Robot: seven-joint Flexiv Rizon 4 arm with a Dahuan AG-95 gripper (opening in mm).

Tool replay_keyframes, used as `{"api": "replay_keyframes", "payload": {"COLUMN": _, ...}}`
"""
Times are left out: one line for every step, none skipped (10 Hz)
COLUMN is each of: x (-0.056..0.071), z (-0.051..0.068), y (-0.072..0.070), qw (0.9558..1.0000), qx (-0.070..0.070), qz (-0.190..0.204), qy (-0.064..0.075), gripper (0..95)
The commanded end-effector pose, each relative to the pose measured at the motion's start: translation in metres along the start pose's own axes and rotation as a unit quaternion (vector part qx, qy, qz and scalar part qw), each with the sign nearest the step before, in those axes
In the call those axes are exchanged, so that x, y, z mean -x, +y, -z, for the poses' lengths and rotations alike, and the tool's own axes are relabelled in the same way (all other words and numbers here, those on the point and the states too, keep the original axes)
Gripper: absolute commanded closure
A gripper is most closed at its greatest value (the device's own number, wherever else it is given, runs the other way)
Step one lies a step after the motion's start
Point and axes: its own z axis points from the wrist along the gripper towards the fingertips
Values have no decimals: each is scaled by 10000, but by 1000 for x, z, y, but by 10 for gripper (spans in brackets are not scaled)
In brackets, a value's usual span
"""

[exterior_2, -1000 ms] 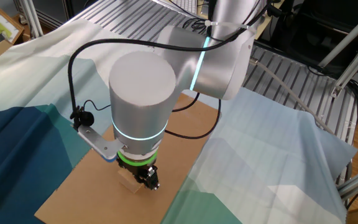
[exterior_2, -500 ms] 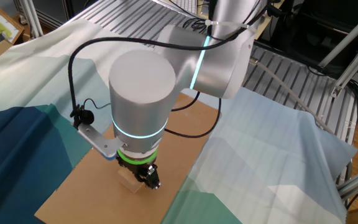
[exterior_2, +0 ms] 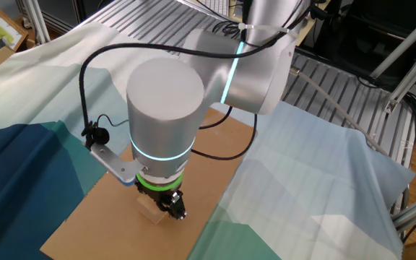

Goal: Grab the block and place it at the designated location

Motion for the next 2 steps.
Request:
{"api": "replay_keyframes", "payload": {"x": -20, "z": 6, "y": 7, "qw": 9802, "qx": 1213, "qz": -1436, "qy": 615, "gripper": 760}}
{"api": "replay_keyframes", "payload": {"x": -20, "z": 6, "y": 7, "qw": 9800, "qx": 1180, "qz": -1487, "qy": 597, "gripper": 760}}
